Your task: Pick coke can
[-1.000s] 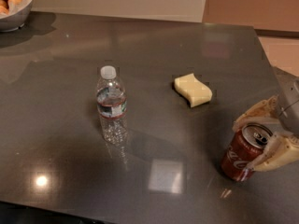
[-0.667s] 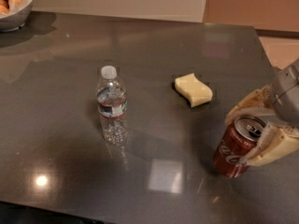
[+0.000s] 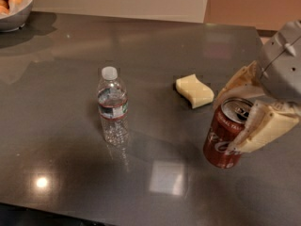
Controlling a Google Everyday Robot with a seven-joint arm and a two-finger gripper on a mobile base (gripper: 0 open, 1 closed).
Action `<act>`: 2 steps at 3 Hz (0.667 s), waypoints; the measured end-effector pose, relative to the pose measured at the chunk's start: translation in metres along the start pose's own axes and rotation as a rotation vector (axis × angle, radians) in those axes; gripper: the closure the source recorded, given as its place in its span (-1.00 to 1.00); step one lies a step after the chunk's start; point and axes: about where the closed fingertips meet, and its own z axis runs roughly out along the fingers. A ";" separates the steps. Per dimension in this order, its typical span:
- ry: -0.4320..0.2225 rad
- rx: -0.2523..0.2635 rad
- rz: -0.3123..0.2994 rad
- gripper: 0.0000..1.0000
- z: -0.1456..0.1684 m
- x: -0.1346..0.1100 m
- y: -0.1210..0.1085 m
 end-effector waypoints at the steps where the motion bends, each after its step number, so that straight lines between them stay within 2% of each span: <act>1: 0.000 0.022 -0.008 1.00 -0.017 -0.014 -0.005; 2: -0.015 0.092 -0.026 1.00 -0.037 -0.028 -0.014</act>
Offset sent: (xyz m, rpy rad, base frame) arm 0.0008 0.0011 0.0491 0.0262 -0.0336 0.0024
